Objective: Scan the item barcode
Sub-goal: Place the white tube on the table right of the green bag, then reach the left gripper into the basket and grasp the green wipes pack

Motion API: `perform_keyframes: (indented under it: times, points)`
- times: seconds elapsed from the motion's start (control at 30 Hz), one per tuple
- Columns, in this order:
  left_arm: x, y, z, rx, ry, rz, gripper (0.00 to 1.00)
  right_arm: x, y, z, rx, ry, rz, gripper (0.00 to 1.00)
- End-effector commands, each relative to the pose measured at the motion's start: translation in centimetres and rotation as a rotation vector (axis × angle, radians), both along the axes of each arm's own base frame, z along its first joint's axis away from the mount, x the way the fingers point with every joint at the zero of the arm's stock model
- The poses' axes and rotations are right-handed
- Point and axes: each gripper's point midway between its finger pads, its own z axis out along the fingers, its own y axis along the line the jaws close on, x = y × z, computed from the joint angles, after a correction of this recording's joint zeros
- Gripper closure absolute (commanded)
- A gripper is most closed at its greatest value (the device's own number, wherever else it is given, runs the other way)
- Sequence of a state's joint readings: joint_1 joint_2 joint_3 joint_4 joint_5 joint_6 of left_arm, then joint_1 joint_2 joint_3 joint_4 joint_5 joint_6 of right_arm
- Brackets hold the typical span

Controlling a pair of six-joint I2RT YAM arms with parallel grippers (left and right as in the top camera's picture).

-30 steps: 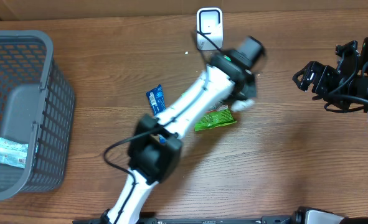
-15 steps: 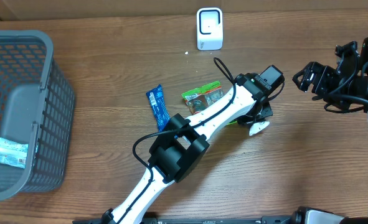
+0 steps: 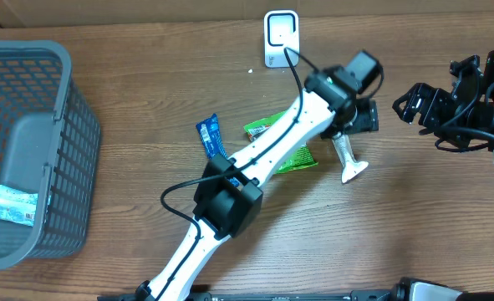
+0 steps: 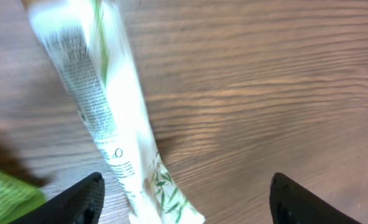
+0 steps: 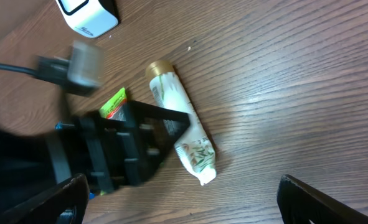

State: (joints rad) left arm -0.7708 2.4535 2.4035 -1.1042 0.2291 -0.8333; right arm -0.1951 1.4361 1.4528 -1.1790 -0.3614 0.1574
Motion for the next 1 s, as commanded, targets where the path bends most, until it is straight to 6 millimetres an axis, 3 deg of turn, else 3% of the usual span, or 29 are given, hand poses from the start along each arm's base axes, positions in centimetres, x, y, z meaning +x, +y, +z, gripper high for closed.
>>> perform_keyframes:
  times: [0.0,0.1,0.3,0.4,0.57,0.6,0.67,0.83,0.97]
  points:
    - [2.5,1.6,4.9,-0.03,-0.131,-0.093,0.25,0.0,-0.1,0.3,-0.004,-0.009,-0.002,0.03]
    - [4.0,4.8,9.2,-0.037,-0.182,-0.071,0.28,0.0,-0.1,0.3,-0.003,-0.005,-0.002,0.03]
    - [5.2,14.5,18.9,-0.055,-0.307,0.039,0.32,0.0,-0.1,0.3,-0.003,-0.005,-0.002,0.03]
    - [4.5,19.6,22.7,-0.047,-0.377,0.081,0.31,0.0,-0.1,0.3,-0.002,-0.005,-0.002,0.03]
    - [3.3,25.9,29.1,-0.079,-0.538,0.112,0.33,0.0,-0.1,0.3,-0.002,-0.005,-0.002,0.03]
    - [2.6,28.4,31.3,-0.074,-0.596,0.156,0.33,0.0,-0.1,0.3,-0.002,-0.005,-0.001,0.03]
    - [1.8,31.7,33.5,-0.048,-0.662,0.223,0.33,0.0,-0.1,0.3,-0.002,-0.005,-0.002,0.03]
    - [-0.3,40.6,36.4,0.064,-0.741,0.441,0.31,0.0,0.2,0.4,0.014,-0.009,0.007,0.03]
    - [-2.8,48.3,35.8,0.207,-0.688,0.637,0.3,0.0,0.2,0.4,0.014,-0.009,0.007,0.03]
